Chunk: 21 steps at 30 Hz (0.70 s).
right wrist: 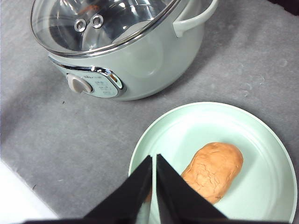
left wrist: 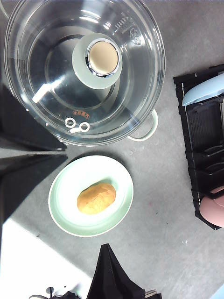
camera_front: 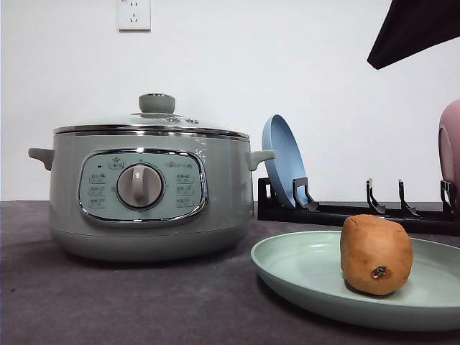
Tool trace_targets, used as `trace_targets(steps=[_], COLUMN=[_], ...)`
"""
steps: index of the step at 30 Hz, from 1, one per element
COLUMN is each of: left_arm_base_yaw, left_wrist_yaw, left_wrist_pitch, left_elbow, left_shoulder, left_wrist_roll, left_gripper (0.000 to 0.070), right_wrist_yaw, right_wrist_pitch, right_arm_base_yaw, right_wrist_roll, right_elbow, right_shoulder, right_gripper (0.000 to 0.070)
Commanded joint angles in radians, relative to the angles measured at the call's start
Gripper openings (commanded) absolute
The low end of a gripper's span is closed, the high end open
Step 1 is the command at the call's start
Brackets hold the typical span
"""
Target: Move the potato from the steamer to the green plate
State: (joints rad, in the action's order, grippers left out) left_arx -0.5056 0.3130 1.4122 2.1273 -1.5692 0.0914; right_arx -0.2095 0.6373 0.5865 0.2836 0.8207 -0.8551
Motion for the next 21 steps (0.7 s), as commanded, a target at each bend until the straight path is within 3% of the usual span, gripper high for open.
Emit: trace_targets(steps=[1, 5, 13, 17, 21], left_arm_base_yaw=[-0.007, 0.001, 0.123, 0.228, 0.348], left_wrist_yaw=[0.002, -0.006, -0.006, -0.006, -0.007], left_wrist_pitch=[0.028, 0.002, -0.271, -0.397, -0.551], left_elbow=[0.027, 0.026, -0.006, -0.12, -0.331], left_shoulder=[-0.007, 0.023, 0.223, 0.364, 0.532], left_wrist_roll=[0.002, 0.049, 0.042, 0.043, 0.052], left_gripper=[0.0001, 0.0001, 0.0001, 0.0001, 0.0001], right_wrist_yaw=[0.0, 0.0, 0.0, 0.0, 0.0], right_wrist_pitch=[-0.012, -0.012, -0.012, -0.012, -0.012], right_arm_base_yaw=[0.007, 0.007, 0.007, 0.007, 0.007], right_wrist_roll=[-0.011, -0.011, -0.011, -0.011, -0.011], right_elbow=[0.013, 0.013, 0.013, 0.013, 0.013], right_shoulder=[-0.005, -0.005, -0.005, -0.005, -0.005], right_gripper=[0.0, 0.0, 0.0, 0.0, 0.0])
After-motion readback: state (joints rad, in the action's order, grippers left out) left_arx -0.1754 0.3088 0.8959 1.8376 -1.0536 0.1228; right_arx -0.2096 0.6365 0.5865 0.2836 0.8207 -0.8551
